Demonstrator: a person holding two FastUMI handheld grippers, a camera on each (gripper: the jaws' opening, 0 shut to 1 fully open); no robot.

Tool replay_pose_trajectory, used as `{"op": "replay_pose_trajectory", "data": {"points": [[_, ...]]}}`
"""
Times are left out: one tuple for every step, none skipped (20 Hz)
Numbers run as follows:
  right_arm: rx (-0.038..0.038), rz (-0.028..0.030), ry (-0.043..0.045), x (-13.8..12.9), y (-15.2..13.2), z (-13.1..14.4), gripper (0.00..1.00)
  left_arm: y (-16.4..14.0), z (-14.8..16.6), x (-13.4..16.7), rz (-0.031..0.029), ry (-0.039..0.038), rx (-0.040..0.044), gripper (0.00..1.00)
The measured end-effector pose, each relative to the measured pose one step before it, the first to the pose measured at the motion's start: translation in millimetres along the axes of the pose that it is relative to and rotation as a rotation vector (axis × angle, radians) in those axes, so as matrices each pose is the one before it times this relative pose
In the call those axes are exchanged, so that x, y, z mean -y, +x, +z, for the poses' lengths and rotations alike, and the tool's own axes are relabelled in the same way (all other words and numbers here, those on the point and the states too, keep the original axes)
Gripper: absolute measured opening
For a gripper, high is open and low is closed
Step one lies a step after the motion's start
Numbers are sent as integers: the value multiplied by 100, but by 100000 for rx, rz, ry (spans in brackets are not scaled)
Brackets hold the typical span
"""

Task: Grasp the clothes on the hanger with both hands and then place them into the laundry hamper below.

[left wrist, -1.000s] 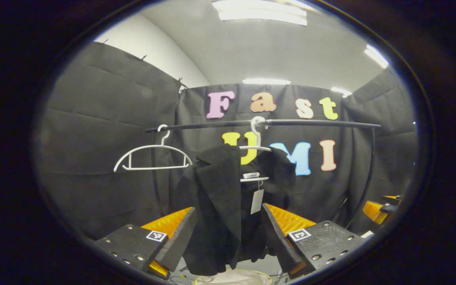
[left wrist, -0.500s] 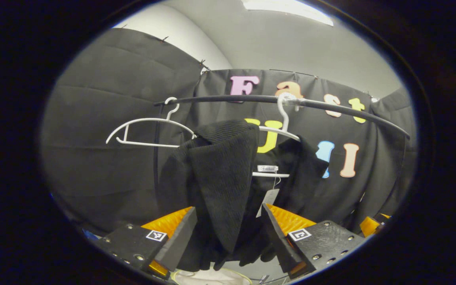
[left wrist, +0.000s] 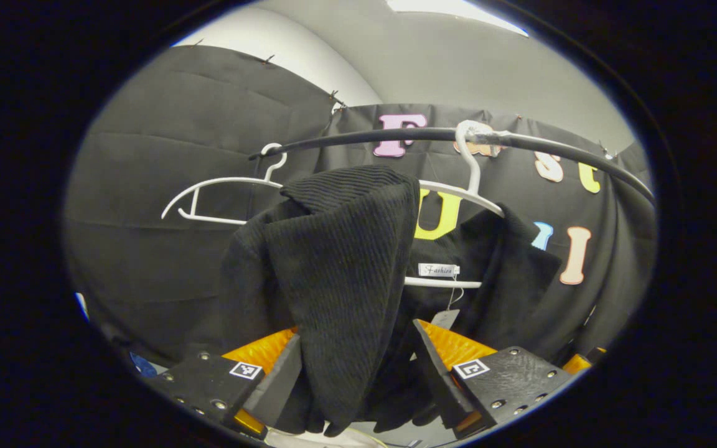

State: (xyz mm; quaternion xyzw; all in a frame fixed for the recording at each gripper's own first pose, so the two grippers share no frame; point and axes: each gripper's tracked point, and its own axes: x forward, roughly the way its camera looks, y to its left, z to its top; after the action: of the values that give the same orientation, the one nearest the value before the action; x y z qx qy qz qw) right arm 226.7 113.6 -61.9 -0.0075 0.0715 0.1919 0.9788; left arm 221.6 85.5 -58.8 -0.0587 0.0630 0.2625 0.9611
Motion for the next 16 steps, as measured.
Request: {"op": "replay_pose_trajectory", "data": {"points": [[-561, 912, -332, -90, 535, -216, 98, 493, -58, -21, 1973, 87, 113, 94], [-607, 1131, -462, -29, 448, -120, 98, 363, -62, -56, 2125, 63, 263, 94], [-606, 1434, -570, -154, 415, -141, 98, 455, -14, -113, 2057, 167, 448, 94], [-724, 1550, -697, -205, 318, -269, 98, 377, 16, -126, 2163, 303, 412, 94], [-780, 1775, -743, -254, 365, -256, 98, 348, 0, -57, 1709, 357, 208, 94], [-799, 1789, -766, -237, 289, -212, 98, 210, 103, -146, 1775, 633, 326, 94], [-795, 1872, -698, -235, 228, -283, 98, 305, 93, -103, 1543, 534, 452, 89], [-840, 1808, -577, -195, 121, -208, 98, 1, 48, -150, 1309, 651, 303, 85], [-578, 1852, 136, -260, 82, -159, 98, 155, 116, -609, 3842, 1386, 522, 80], [204, 1858, 837, -225, 75, 74, 98, -47, 220, -320, 1454, 565, 558, 75], [225, 1394, 674, -172, 87, -8, 100, 77, 100, 133, -205, 305, -126, 70], [8, 1217, 459, -114, 94, -112, 98, -466, 53, -167, 658, 964, 1, 65], [-328, 1397, 433, -317, 59, -285, 98, 81, 311, -648, 1870, 632, 960, 53], [-654, 1313, 190, -257, 118, -301, 98, 181, 378, -321, 979, 829, 777, 41], [-1233, 1001, -42, -237, 223, -469, 98, -76, 267, -273, 390, 291, 594, 29], [-1378, 859, 83, -201, 104, -402, 93, -203, 62, 0, -1090, -652, 399, 17]]}}
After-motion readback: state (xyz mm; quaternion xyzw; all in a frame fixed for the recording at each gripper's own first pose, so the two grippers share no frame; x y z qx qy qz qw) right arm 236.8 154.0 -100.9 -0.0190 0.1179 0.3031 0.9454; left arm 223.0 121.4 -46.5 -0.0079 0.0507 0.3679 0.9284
